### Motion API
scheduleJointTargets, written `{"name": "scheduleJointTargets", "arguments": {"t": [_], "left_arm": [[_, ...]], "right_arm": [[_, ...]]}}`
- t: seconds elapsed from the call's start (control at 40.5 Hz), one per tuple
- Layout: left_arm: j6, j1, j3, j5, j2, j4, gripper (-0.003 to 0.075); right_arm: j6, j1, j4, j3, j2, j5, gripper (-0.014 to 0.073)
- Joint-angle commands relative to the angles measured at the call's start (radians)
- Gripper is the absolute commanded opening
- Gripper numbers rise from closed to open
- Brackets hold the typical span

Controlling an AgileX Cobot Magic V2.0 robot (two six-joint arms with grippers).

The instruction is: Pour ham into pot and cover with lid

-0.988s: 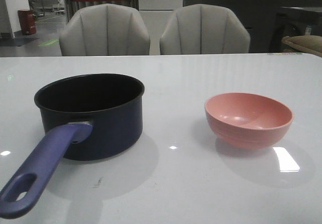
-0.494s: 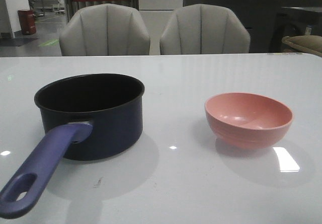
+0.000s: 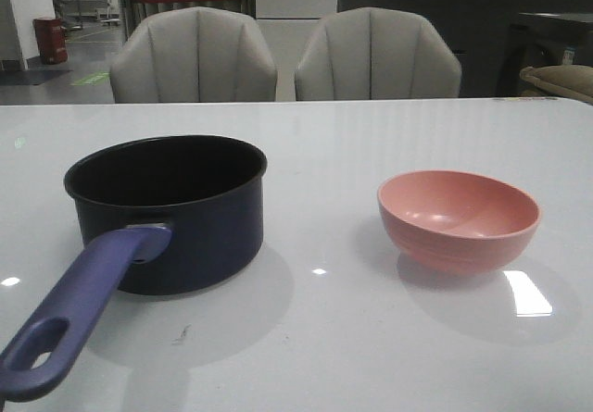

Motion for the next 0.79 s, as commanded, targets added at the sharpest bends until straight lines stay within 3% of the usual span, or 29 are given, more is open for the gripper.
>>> {"name": "scheduleJointTargets", "arguments": {"t": [0.0, 0.222, 0.766], "left_arm": [[0.010, -0.007, -0.022, 0.015, -0.062, -0.007, 0.0371], [0.033, -0.007, -0.022, 0.046, -0.111, -0.007, 0.0575], [0.033, -0.066, 0.135, 0.004, -0.166, -0.001, 0.0571]], "right_arm": [[-0.010, 0.000, 0.014, -0.028, 0.011, -0.072, 0.0138], [-0.010, 0.000, 0.014, -0.028, 0.011, -0.072, 0.0138], [-0.010, 0.000, 0.014, -0.028, 0.011, -0.072, 0.0138]]}}
